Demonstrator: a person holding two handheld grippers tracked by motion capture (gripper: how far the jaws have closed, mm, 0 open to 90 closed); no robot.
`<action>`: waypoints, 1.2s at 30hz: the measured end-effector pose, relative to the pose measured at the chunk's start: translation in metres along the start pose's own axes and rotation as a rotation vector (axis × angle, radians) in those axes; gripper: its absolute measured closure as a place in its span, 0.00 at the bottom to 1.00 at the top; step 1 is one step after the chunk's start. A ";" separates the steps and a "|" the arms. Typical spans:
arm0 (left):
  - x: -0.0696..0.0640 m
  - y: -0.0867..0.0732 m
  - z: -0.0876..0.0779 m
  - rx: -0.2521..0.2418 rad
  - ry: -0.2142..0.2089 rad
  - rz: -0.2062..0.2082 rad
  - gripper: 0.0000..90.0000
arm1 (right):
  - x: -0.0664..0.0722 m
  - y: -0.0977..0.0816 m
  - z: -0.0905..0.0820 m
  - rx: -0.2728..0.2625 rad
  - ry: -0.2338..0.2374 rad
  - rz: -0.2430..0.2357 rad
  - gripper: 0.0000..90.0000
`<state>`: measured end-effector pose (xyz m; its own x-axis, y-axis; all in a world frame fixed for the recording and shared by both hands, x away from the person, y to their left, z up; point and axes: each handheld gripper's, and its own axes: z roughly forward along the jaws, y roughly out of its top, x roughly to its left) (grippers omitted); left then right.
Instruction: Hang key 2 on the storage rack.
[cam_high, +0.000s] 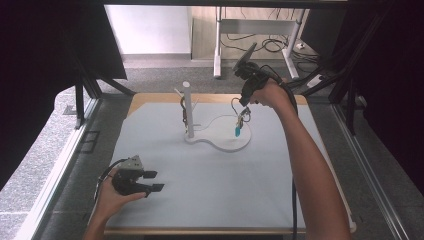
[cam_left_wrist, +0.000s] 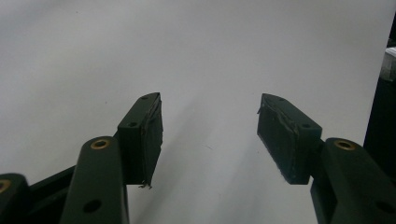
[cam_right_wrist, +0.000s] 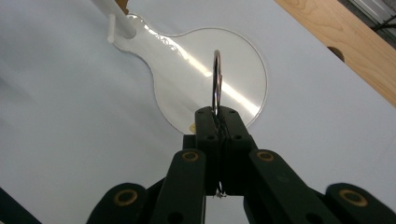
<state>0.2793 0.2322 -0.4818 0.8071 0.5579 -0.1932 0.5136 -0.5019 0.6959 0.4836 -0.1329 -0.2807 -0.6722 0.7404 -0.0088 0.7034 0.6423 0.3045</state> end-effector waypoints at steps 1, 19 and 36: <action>0.000 0.000 0.000 0.000 0.000 0.000 0.46 | 0.000 0.000 0.000 0.000 0.000 0.000 0.98; 0.001 0.000 -0.005 -0.019 0.008 -0.027 0.46 | 0.005 0.031 0.015 -0.018 0.007 -0.008 0.98; 0.002 0.000 -0.007 -0.023 0.008 -0.036 0.45 | 0.010 0.057 0.021 -0.036 -0.001 -0.032 0.98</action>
<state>0.2790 0.2377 -0.4769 0.7860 0.5805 -0.2129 0.5352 -0.4664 0.7043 0.5218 -0.0843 -0.2839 -0.6940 0.7197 -0.0199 0.6728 0.6582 0.3378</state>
